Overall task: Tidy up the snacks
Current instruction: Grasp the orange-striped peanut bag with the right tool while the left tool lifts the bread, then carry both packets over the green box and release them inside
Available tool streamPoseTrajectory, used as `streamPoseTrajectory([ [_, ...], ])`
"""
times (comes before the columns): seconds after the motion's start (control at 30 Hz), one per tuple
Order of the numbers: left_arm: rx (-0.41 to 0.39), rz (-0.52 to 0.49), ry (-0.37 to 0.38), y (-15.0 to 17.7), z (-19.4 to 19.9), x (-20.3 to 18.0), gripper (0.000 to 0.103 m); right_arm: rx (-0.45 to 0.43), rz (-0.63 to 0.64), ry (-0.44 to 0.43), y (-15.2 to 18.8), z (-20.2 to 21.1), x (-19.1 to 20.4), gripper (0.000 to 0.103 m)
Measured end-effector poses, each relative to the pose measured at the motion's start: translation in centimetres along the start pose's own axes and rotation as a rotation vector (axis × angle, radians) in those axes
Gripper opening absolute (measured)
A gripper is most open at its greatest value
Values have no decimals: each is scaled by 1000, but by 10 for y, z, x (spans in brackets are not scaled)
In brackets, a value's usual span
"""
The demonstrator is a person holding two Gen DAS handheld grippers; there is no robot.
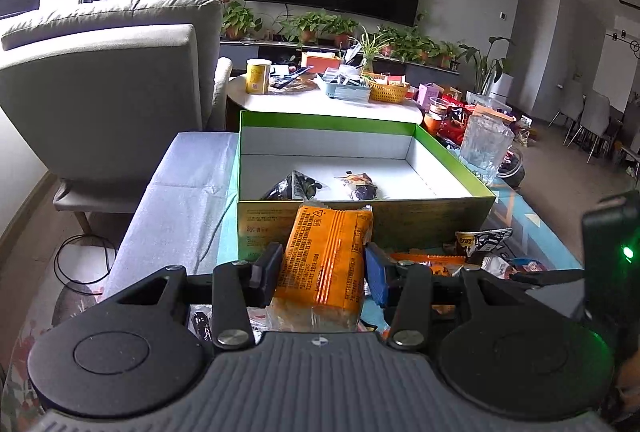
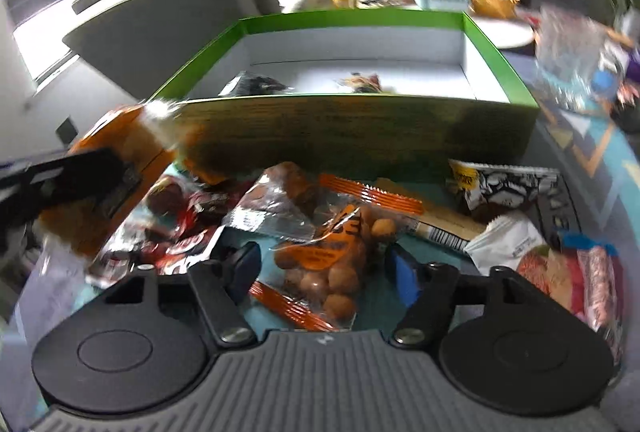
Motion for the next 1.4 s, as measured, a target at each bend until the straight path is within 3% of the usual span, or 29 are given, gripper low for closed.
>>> streamPoseTrajectory([
  [0.17, -6, -4, 5, -2, 2, -5, 41, -1, -22, -40, 3, 21, -14, 43],
  [0.6, -47, -27, 12, -22, 3, -21, 41, -142, -100, -52, -17, 67, -36, 43],
  [1.13, -97, -65, 1, -51, -21, -30, 41, -278, -145, -63, -48, 74, -59, 43],
  [1.4, -121, -110, -7, -65, -52, -31, 41, -328, -129, -77, -67, 70, -56, 43],
])
Point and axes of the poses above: each gripper's, at about its wrist camera, not at the fingertips, and z roughly against the way its jaws point, x to its left, y to its underside, the point moved 3 cm from there along -z, roughly the way its jaws point, and after that the axes turned 12 degrees about -x, right-handed, at the moved point
